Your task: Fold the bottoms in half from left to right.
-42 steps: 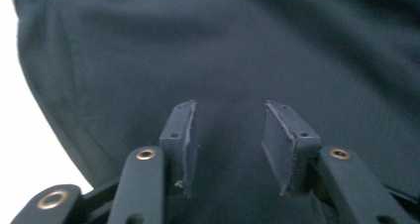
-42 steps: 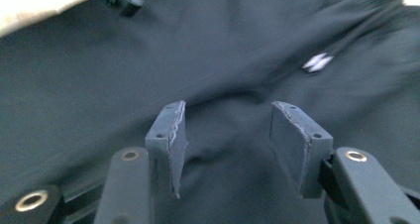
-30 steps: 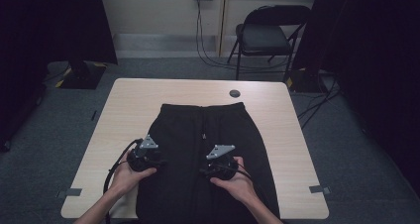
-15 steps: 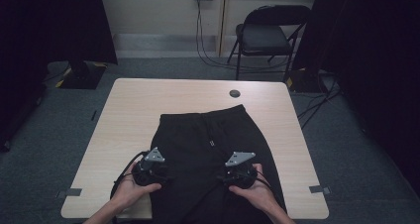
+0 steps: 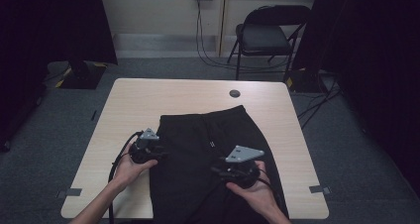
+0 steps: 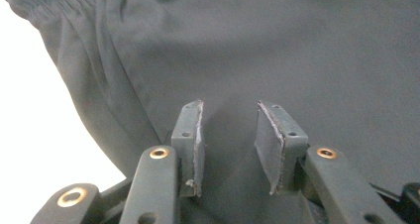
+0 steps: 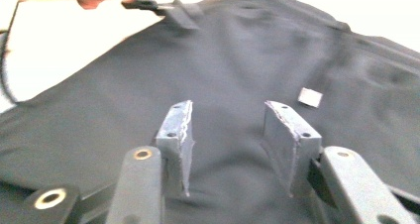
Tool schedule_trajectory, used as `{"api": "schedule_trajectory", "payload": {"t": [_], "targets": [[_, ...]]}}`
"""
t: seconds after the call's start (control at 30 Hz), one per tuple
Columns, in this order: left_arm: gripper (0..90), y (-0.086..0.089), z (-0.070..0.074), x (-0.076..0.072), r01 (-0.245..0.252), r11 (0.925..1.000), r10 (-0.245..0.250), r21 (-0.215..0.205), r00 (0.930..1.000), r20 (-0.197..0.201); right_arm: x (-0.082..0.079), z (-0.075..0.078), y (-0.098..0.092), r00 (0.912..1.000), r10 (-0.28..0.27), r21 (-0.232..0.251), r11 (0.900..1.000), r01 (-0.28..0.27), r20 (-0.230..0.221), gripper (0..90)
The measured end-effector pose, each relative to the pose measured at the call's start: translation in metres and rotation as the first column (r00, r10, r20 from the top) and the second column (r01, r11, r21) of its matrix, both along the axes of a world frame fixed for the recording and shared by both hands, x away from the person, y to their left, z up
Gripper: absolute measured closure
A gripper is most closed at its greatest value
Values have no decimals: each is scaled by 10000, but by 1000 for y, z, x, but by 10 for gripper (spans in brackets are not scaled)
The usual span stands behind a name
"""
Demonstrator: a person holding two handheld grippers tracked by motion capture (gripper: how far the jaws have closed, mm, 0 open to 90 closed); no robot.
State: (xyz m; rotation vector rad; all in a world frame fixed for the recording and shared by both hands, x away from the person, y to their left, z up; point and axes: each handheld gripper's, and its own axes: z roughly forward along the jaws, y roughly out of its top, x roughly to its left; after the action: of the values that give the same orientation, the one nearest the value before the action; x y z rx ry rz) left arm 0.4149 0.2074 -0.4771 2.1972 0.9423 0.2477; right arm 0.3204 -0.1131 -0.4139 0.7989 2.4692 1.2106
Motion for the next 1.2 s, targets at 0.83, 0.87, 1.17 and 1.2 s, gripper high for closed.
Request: {"api": "schedule_trajectory", "payload": {"t": [0.83,0.87,1.17,1.2], "targets": [[609,-5,-12,-6,3,9983,-37,586,9983,582,-35,-80,181,9459,3136,-933,9426,-3206,-829,521],[589,-6,-12,-6,17,9981,-53,609,9983,586,-35,-80,180,9487,3047,-913,9457,-3118,-844,561],[412,3,-2,-2,-454,9989,448,79,9967,671,-23,-62,151,9709,2362,-210,9712,-2371,-406,900],[409,5,1,-3,-553,9982,568,-221,9958,719,-22,-57,144,9754,2189,-177,9755,-2194,-259,900]]}}
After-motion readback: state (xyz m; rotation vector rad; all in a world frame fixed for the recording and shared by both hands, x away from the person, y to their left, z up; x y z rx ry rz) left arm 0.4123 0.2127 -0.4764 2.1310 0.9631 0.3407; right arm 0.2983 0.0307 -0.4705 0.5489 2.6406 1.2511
